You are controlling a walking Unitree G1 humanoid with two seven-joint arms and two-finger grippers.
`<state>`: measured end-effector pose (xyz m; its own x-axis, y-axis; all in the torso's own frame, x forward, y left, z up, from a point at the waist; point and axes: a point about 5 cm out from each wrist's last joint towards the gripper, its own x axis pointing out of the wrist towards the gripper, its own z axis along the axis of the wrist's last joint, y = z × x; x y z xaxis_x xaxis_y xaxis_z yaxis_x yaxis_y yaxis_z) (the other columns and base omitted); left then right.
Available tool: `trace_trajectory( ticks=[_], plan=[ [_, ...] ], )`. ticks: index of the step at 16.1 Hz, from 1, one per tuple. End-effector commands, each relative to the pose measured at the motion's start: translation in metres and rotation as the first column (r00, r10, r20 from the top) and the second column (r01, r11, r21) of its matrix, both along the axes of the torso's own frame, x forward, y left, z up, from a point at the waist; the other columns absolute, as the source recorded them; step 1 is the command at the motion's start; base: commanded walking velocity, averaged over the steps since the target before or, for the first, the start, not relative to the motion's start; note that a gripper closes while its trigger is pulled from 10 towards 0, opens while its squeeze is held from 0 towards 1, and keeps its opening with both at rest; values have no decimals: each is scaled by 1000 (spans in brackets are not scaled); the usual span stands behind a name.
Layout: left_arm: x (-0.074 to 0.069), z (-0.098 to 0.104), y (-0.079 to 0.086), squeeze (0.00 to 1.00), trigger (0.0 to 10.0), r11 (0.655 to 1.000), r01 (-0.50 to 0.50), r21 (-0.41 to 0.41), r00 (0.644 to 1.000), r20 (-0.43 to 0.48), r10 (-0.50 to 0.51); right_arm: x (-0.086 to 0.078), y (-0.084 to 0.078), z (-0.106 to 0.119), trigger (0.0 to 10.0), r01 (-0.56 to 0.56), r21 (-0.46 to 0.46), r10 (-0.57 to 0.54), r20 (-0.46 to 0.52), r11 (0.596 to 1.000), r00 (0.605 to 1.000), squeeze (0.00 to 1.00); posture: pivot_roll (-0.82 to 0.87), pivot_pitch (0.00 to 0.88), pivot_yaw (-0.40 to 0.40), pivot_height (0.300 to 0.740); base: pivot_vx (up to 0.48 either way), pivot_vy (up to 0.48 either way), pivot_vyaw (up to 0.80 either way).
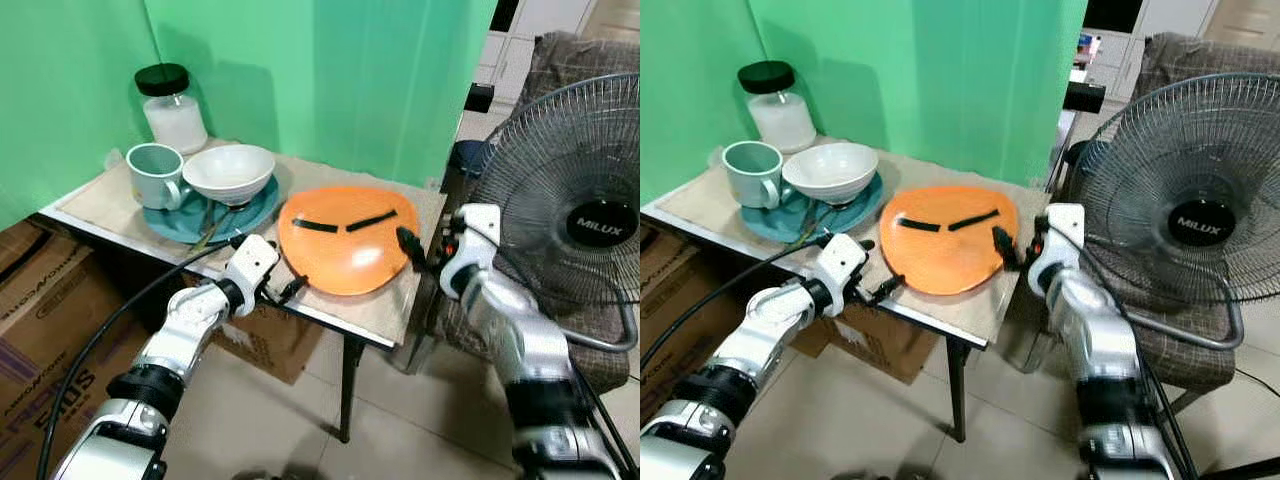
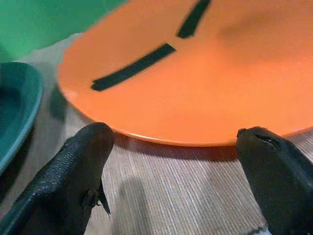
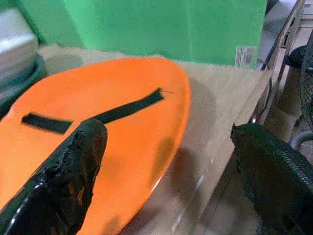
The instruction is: Setting the table
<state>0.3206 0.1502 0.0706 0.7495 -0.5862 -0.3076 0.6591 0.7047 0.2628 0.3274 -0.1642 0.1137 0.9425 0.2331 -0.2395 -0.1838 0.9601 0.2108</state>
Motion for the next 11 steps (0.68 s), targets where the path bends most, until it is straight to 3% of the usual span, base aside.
trace_trajectory(
  ticks=[1, 3, 5, 11],
  plan=[
    [-12, -22, 6, 396, 10000, 998, 13, 66, 995, -98, -6, 2, -1, -1, 10000, 3, 54, -2, -19, 999, 1000, 0, 30, 19, 30, 740, 0, 0, 0],
    [-15, -25, 7, 396, 10000, 998, 14, 67, 995, -103, -6, 7, -1, 0, 10000, 21, 238, -5, -68, 971, 998, 0, 32, 17, 23, 740, 0, 0, 0],
    [-16, -26, 8, 396, 10000, 998, 12, 69, 995, -105, -4, 7, 2, -5, 10000, 3, 347, 41, -120, 938, 992, 0, 31, 17, 22, 740, 0, 0, 0],
    [-18, -26, 10, 400, 10000, 998, 21, 68, 995, -97, -14, 9, 19, -26, 10000, -37, 327, 102, -186, 944, 977, 0, 34, 21, 22, 740, 0, 0, 0]
  ],
)
